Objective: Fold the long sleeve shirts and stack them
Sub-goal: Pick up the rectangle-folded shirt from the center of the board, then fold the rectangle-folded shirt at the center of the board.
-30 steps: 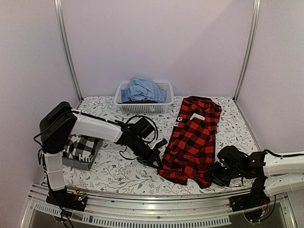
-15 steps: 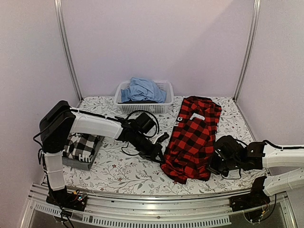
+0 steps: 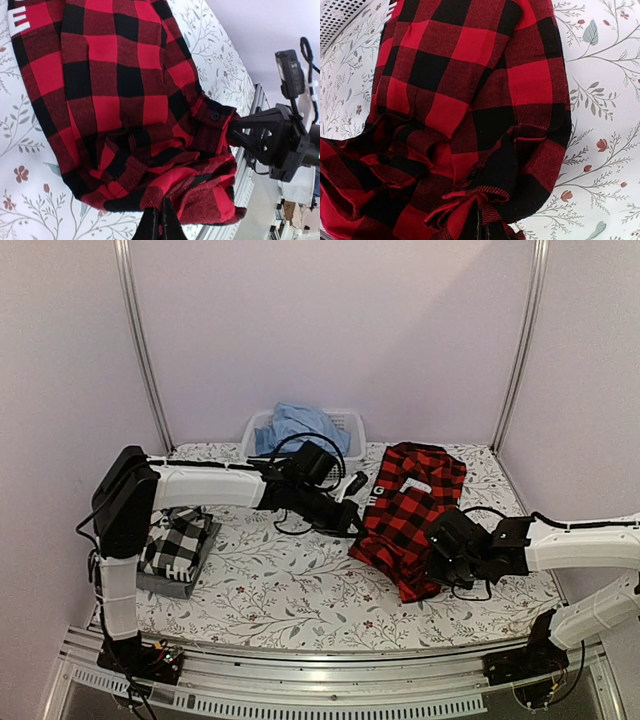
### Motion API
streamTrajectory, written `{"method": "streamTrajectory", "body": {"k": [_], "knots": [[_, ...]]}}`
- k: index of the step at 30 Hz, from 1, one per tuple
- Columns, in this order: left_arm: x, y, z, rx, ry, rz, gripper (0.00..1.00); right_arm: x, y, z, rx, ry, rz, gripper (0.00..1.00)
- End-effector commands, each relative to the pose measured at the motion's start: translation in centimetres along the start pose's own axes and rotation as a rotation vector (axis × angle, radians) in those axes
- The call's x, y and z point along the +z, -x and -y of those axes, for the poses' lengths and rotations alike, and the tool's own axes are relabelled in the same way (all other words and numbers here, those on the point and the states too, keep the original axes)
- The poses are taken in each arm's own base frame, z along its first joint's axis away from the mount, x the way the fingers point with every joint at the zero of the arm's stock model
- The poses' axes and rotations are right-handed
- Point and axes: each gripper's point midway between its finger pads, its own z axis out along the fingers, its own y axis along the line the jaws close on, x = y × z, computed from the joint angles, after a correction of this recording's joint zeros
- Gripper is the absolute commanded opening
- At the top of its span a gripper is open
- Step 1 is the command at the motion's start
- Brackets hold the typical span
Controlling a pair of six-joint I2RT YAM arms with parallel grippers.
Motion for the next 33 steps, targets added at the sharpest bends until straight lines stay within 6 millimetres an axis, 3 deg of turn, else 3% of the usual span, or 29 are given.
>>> {"method": "streamTrajectory", "body": {"k": [1,5,11,13,19,25,30,33], "knots": [[1.6,1.9,-2.3,0.015,0.056,0.046,0.00,0.5,1.7,-0.1,-0.035,-0.047,0.087,0.00],[2.0,4.5,-3.2,0.045,0.096,0.116,0.00,0.3,5.0,-0.6,-0.030,-0.085,0.188,0.00],[1.5,11.8,-4.5,0.074,0.111,0.243,0.00,0.6,11.9,-0.2,0.019,-0.100,0.288,0.00],[2.6,13.1,-5.5,0.081,0.115,0.249,0.00,1.3,13.2,0.1,0.028,-0.095,0.282,0.00],[6.0,14.4,-8.1,0.065,0.103,0.250,0.00,4.8,14.9,1.8,0.054,-0.121,0.227,0.01],[6.2,16.2,-8.0,0.073,0.080,0.306,0.05,6.4,17.2,2.6,0.083,-0.099,0.210,0.05],[5.5,17.1,-8.4,0.069,0.103,0.322,0.09,5.6,19.1,2.3,0.086,-0.063,0.234,0.26],[3.9,17.9,-7.9,0.076,0.127,0.349,0.27,4.2,20.4,1.6,0.053,-0.044,0.260,0.41]]}}
